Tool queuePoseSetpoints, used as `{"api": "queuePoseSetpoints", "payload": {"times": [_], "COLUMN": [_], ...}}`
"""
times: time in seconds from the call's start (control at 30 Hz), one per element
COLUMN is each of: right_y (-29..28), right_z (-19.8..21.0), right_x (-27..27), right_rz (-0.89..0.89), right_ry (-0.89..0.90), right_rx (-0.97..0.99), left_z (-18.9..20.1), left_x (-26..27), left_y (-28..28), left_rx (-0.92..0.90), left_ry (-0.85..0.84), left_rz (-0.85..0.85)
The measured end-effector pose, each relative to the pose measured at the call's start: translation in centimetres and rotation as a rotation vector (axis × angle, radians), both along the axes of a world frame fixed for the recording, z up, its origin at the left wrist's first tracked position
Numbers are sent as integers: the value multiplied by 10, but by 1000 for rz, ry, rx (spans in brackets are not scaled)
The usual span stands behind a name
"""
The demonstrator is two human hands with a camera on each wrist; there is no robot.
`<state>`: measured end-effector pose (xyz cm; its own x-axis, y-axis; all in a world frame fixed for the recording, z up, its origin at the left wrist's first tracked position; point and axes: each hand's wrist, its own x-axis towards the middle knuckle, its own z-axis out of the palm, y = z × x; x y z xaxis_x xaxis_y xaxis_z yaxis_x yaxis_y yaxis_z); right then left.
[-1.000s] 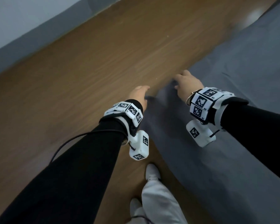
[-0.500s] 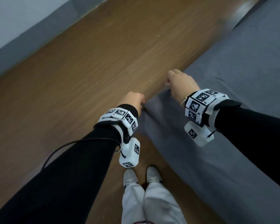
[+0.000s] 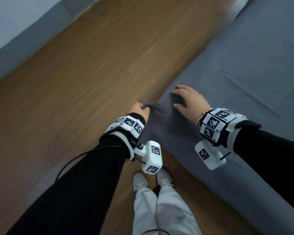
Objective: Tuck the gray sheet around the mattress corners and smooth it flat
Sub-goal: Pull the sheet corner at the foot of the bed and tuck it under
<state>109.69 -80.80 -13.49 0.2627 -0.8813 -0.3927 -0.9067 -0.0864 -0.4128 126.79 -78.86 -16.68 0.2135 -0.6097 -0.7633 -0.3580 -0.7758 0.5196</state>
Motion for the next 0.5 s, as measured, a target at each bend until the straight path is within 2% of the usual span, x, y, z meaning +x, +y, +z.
{"api": "queuePoseSetpoints", "payload": {"times": [0.07, 0.1, 0.2, 0.3, 0.43, 0.5], "right_y": [3, 5, 8, 11, 8, 3], "right_z": [-4, -6, -9, -7, -1, -4], "right_x": [4, 6, 7, 7, 12, 18], "right_rz": [45, 58, 68, 103, 210, 279], "right_ry": [19, 32, 60, 98, 155, 185], "right_rx": [43, 47, 40, 39, 57, 56], "left_z": [2, 2, -7, -18, -21, -17], "left_x": [-10, -13, -13, -14, -30, -38], "left_y": [7, 10, 22, 38, 40, 33], "left_rx": [146, 205, 273, 285, 322, 271], "left_ry": [164, 188, 96, 158, 477, 538], "left_rz": [189, 227, 230, 161, 480, 585]}}
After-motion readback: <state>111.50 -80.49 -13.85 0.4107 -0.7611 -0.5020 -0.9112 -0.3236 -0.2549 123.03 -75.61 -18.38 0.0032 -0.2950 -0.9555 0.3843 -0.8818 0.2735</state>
